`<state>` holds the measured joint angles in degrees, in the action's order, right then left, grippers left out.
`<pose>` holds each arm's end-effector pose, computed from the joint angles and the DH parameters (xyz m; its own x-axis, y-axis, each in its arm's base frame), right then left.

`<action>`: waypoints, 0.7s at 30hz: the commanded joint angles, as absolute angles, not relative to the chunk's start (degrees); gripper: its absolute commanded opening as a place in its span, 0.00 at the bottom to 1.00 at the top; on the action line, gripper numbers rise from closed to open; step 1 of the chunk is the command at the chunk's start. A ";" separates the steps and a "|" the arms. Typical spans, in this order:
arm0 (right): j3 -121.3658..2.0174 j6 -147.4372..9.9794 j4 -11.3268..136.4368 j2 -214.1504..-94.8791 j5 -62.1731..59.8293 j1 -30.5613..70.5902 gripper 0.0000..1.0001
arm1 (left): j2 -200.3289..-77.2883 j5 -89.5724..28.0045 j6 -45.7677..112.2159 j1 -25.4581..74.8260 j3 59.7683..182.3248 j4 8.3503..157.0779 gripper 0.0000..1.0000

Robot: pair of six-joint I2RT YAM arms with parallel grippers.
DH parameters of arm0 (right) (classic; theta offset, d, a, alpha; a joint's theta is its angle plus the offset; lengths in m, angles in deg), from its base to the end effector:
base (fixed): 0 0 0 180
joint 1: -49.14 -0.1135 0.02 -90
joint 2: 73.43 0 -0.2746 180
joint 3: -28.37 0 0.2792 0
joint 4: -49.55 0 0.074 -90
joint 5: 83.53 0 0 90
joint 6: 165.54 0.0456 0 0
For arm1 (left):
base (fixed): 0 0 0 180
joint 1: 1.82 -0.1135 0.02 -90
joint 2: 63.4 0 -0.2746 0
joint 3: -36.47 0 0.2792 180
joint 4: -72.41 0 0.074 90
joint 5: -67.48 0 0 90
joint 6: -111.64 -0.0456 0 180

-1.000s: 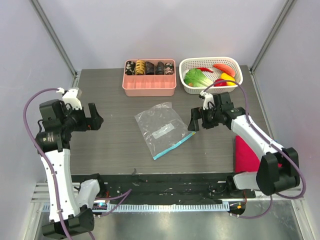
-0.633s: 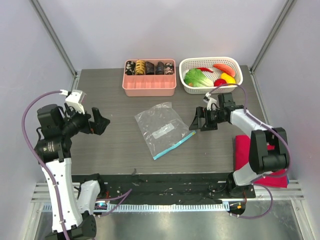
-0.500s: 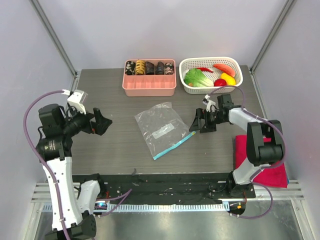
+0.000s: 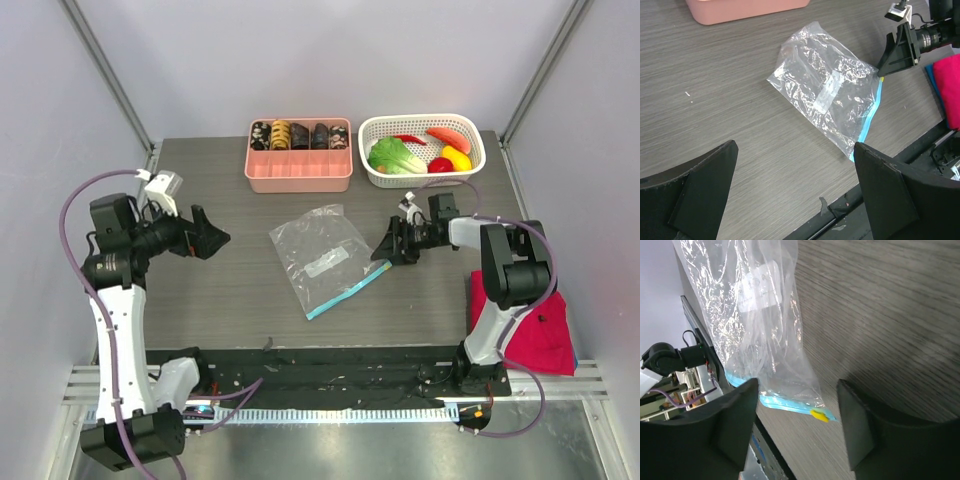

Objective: Place the food in the zip-top bag and seal the zipper
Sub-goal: Pick up the zipper food storage bag at the center of the board.

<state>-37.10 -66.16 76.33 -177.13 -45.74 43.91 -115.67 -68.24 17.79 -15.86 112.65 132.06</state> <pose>0.3427 0.0676 0.1151 -0.9538 0.0130 -0.3001 -0.2360 0.5855 0.7756 0.1953 0.0152 0.3820 -0.5389 -0.0864 -0.8379 0.4315 0.8260 -0.3627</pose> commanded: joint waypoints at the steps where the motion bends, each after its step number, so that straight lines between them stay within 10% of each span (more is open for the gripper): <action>1: -35.02 -61.22 69.78 -177.94 -48.02 43.78 0.63 | -116.93 -68.76 18.39 -13.25 113.04 128.33 1.00; 10: -27.90 -44.09 57.04 -167.75 -50.58 43.69 0.01 | -117.81 -59.62 17.86 1.57 111.37 129.03 0.99; 21: -29.04 -25.98 54.23 -158.60 -49.69 42.64 0.01 | -124.73 -33.19 12.51 26.11 117.69 127.53 0.93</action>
<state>-27.61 -34.09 57.12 -160.11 -48.97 43.51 -121.07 -46.51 16.19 19.33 112.62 130.71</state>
